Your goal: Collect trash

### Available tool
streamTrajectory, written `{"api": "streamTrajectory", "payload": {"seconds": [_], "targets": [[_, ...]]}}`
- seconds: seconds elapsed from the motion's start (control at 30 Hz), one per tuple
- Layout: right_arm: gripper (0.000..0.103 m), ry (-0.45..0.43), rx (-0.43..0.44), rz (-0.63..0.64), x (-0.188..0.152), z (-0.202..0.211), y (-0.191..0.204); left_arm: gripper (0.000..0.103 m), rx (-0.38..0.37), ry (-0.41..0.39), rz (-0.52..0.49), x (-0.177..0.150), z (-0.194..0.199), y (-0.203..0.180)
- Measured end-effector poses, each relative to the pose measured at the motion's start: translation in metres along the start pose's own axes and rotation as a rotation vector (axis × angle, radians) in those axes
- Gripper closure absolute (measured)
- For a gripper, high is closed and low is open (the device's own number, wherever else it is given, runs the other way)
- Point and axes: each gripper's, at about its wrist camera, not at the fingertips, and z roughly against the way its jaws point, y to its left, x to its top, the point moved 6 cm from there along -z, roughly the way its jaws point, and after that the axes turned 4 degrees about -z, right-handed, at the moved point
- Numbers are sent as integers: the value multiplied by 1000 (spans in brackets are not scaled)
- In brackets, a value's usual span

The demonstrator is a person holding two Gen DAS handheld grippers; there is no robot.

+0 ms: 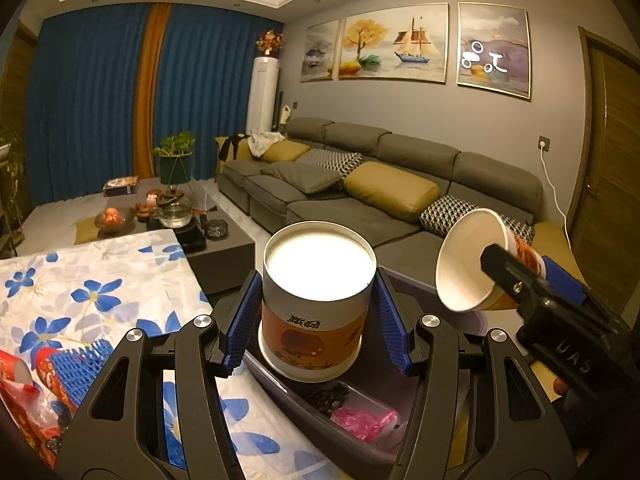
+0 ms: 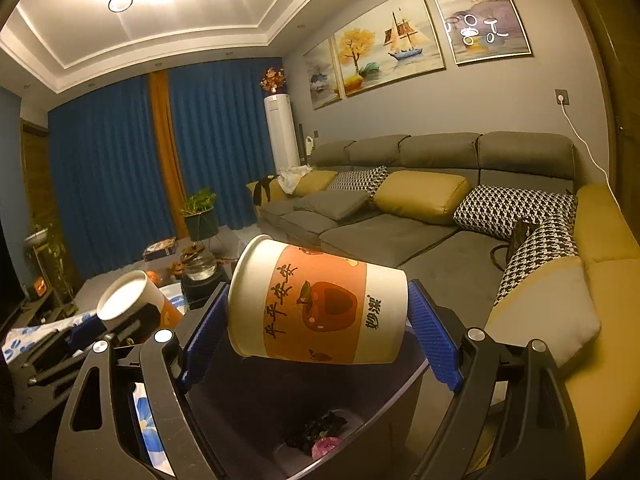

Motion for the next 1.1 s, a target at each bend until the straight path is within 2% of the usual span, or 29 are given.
{"api": "streamTrajectory", "payload": {"seconds": [0.53, 0.57, 0.6, 0.7, 0.83, 0.93, 1.1], "targets": [[20, -11, 3, 8, 2, -8, 8, 47, -27, 47, -16, -7, -28, -13], [20, -11, 2, 8, 2, -9, 8, 44, -32, 48, -18, -7, -29, -13], [20, -13, 1, 8, 2, -9, 8, 33, -45, 53, -24, -8, -30, -14], [20, -14, 13, 10, 5, -13, 12, 13, -28, 31, -16, -8, -27, -10], [15, -18, 30, 14, 8, -15, 17, 11, 25, 44, -19, -10, -23, 3], [15, -36, 29, 7, 14, -6, 16, 11, 68, 66, 23, -13, -16, 20], [15, -65, 42, 13, 20, 19, 20, 11, 132, 40, 64, -12, 20, 40]]}}
